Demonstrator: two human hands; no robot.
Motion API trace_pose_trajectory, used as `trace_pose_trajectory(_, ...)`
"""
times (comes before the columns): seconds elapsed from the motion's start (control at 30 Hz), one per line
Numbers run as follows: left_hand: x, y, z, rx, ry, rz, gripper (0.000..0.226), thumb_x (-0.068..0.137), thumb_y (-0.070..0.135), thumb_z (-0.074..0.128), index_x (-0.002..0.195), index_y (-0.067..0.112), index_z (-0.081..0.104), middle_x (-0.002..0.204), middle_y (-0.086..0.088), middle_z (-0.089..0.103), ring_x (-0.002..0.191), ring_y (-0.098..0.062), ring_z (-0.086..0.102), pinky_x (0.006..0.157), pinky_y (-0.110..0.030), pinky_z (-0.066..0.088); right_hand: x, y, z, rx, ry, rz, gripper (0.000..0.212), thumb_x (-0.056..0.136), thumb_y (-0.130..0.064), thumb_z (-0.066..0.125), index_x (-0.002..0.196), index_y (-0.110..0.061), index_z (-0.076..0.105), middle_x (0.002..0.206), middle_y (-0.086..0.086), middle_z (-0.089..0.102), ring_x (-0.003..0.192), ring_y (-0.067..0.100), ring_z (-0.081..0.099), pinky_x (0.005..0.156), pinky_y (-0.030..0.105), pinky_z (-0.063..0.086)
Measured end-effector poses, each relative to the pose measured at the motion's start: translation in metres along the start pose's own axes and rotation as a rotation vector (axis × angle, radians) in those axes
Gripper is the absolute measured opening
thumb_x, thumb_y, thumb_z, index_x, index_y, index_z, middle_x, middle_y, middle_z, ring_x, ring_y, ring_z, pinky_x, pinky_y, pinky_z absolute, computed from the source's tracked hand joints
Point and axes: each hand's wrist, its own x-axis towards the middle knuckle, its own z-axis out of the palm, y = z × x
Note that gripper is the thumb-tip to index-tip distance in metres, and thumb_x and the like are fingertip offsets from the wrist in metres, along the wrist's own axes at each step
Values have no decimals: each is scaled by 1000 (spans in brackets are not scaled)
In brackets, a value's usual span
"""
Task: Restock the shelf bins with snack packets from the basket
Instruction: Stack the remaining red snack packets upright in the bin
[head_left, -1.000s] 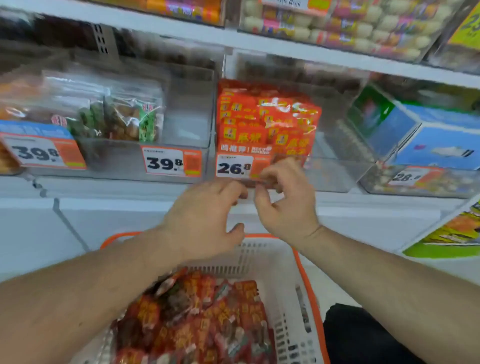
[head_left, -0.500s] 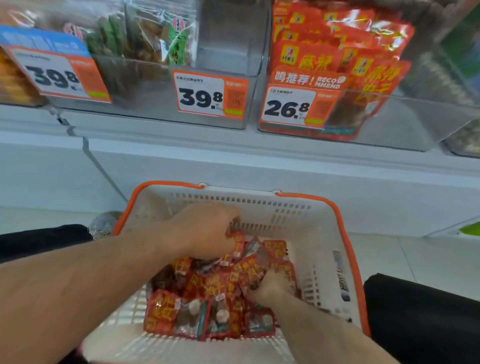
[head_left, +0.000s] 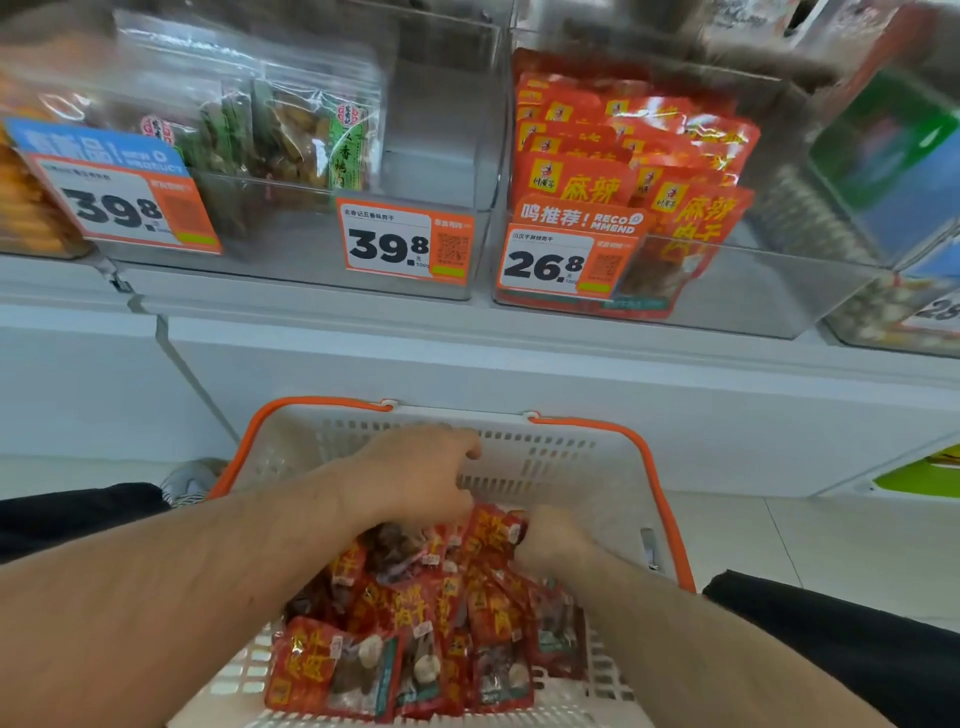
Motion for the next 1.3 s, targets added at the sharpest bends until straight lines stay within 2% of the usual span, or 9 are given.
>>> trace_pose_trajectory(0.27, -4, -3, -11, -235, 158, -170, 80, 82, 49, 69, 147, 20, 31, 143, -5, 45, 125, -24, 49, 96, -32, 42, -49, -23, -90, 524, 59, -441, 34, 69, -39, 83, 101, -35, 73, 96, -10, 74, 93, 11, 69, 90, 42, 55)
trace_pose_trajectory(0.5, -12, 3, -30, -554, 406, -86, 15, 83, 26, 75, 84, 31, 61, 76, 11, 65, 72, -8, 62, 59, -20, 39, -93, -41, -129, 648, 38, -493, 21, 74, -30, 84, 93, -31, 73, 95, -9, 75, 92, 10, 71, 91, 40, 56)
trace_pose_trajectory(0.67, -20, 23, -67, -526, 459, 32, 16, 84, 26, 75, 82, 33, 61, 72, 9, 67, 62, -3, 62, 56, -25, 47, -119, -36, -167, 492, 359, -534, 26, 71, -38, 83, 87, -37, 63, 82, -16, 61, 71, -8, 55, 60, 8, 38)
trace_pose_trajectory(0.73, -20, 37, -86, -545, 503, 99, 18, 85, 24, 74, 87, 35, 60, 71, 16, 63, 59, 9, 59, 49, -10, 40, -128, -34, -184, 542, 495, -570, 24, 76, -28, 82, 84, -40, 62, 80, -18, 62, 71, -10, 56, 62, 9, 39)
trace_pose_trajectory(0.83, -13, 58, -111, -571, 619, 191, 17, 83, 28, 76, 93, 35, 64, 83, 21, 65, 73, 8, 62, 65, -12, 49, -136, -28, -206, 720, 581, -606, 27, 78, -17, 81, 92, -34, 67, 88, -14, 70, 84, 2, 67, 80, 29, 55)
trace_pose_trajectory(1.0, 4, 91, -129, -479, 736, 300, 29, 81, 36, 76, 99, 41, 54, 85, 29, 55, 78, 5, 57, 63, -3, 40, -145, -7, -238, 685, 739, -636, 24, 76, -18, 82, 90, -31, 68, 67, -26, 64, 64, -3, 60, 62, 18, 47)
trace_pose_trajectory(1.1, 19, 92, -136, -363, 933, 405, 53, 75, 56, 72, 121, 32, 57, 117, 20, 54, 111, -4, 52, 94, -18, 42, -159, 9, -260, 571, 962, -645, 32, 74, -15, 83, 77, -38, 61, 60, -28, 57, 56, -2, 53, 55, 11, 40)
trace_pose_trajectory(1.23, 40, 67, -145, -237, 938, 14, 121, 58, 76, 72, 151, 18, 21, 156, -3, 23, 143, -22, 24, 116, -42, 23, -172, 36, -296, 612, 1313, -598, 34, 74, -15, 83, 70, -37, 57, 64, -18, 60, 61, -1, 57, 62, 9, 45)
trace_pose_trajectory(1.3, 49, 63, -141, -145, 882, -105, 129, 54, 81, 69, 151, 17, 13, 154, -6, 26, 137, -28, 38, 110, -46, 32, -163, 45, -314, 671, 1372, -509, 29, 76, -19, 81, 69, -33, 56, 65, -13, 60, 59, -2, 55, 61, 8, 43)
